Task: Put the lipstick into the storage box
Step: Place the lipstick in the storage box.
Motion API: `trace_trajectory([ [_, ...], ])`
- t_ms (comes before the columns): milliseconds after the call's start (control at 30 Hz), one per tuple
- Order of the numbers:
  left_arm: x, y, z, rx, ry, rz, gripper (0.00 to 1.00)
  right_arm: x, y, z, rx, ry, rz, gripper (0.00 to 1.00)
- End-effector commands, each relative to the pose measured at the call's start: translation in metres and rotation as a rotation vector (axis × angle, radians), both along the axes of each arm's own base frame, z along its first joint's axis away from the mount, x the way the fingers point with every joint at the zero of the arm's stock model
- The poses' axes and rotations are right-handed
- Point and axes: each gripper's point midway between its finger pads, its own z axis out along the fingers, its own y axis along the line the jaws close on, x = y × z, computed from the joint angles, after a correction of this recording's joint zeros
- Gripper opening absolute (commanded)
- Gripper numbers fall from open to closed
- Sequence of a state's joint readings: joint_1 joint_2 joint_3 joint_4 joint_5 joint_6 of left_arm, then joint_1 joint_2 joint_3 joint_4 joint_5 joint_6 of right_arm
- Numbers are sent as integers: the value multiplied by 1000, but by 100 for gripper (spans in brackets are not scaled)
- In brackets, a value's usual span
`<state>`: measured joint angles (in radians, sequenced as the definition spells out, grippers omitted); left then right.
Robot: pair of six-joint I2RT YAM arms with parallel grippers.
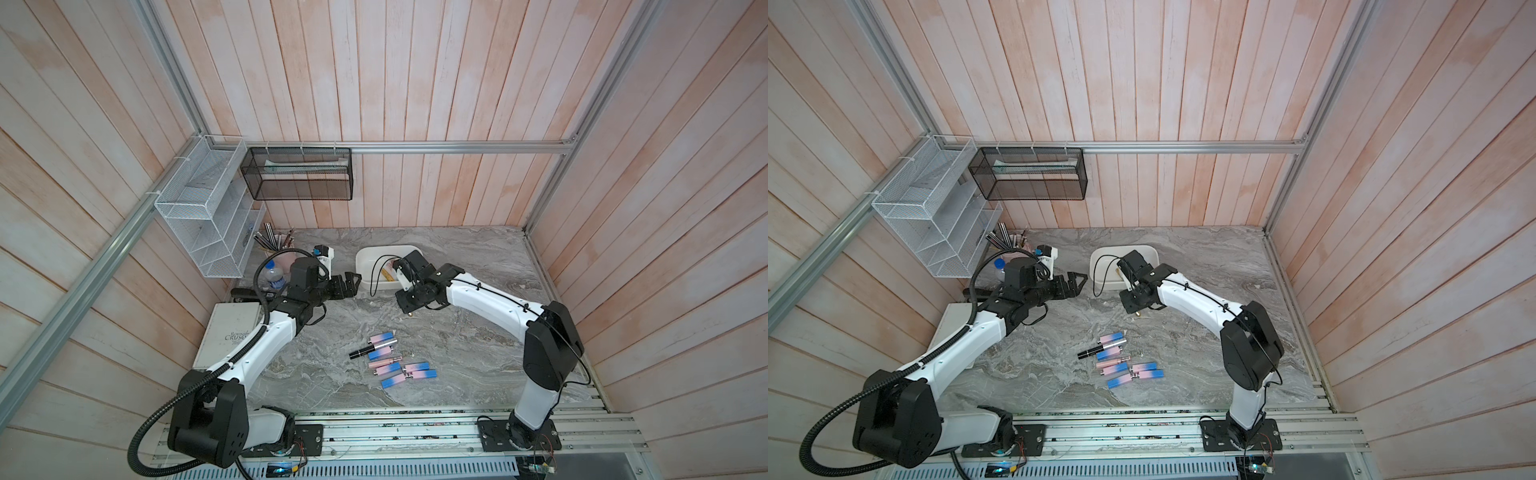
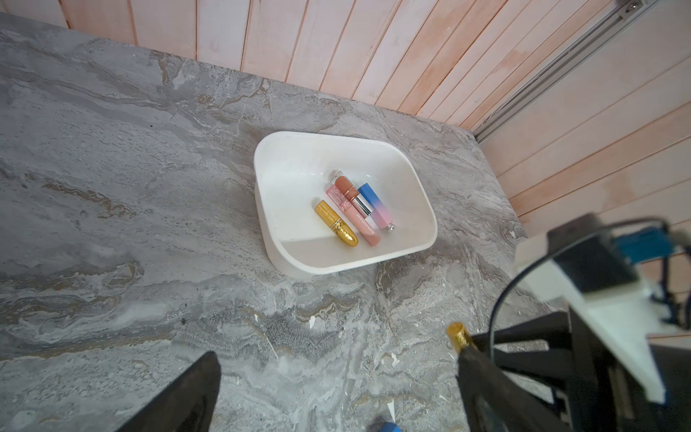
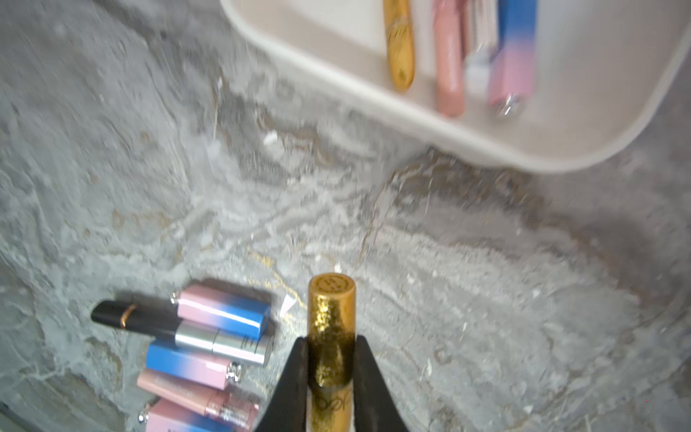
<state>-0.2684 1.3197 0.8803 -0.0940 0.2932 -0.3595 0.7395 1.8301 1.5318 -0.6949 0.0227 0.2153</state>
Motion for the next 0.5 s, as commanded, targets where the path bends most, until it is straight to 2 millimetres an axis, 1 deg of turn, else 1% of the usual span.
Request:
trace_trajectory([
  [0,5,6,12,14,-52,20,100,30,0,3,-55,-50,23,16],
  [133,14,5,16,19,-68,19,100,78,7,14,-68,-127,24,16],
  [200,19,5,20,24,-76,16,100,100,10,13,-60,-132,21,16],
  [333,30,5,24,31,-95,13,100,133,15,-7,-65,-132,20,16],
  [433,38,6,21,33,-87,11,100,149,19,-20,-45,-113,13,16],
  [467,40,6,20,31,-85,9,100,153,21,-21,-33,-111,14,16],
])
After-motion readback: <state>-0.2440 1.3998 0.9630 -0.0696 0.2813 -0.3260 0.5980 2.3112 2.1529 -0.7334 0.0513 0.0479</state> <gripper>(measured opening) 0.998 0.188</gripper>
